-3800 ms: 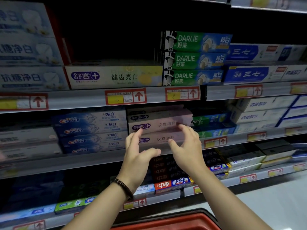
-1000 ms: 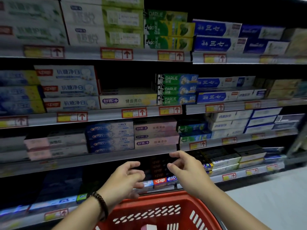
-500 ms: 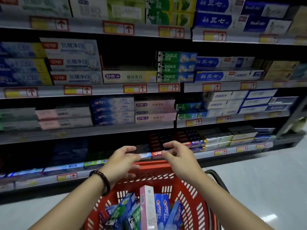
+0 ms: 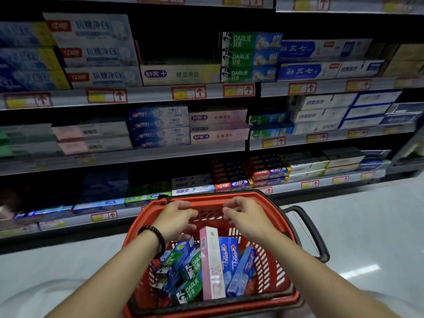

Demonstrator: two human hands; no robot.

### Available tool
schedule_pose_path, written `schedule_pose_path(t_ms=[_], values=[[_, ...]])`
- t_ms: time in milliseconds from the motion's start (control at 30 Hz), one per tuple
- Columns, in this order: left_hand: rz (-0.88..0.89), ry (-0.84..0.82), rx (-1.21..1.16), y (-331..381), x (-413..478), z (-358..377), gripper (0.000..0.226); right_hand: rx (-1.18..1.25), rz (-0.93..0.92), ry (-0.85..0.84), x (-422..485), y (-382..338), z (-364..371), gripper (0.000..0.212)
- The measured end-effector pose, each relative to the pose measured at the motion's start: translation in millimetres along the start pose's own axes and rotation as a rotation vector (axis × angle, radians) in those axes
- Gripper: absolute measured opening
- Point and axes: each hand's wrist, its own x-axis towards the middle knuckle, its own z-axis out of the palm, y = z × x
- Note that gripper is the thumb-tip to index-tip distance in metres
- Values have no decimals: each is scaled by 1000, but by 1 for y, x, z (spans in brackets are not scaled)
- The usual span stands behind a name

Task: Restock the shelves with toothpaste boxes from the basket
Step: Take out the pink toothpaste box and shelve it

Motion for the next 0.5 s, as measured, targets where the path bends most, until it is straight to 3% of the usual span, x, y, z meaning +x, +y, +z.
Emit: schedule_pose_path(t_ms=[200,500], values=[[-38,-20,51,-7,4,6,34,-71,34,-50,7,2,9,9],[-151,-38,-31,-33,12,27,30,11,146,-63,8,25,29,12]])
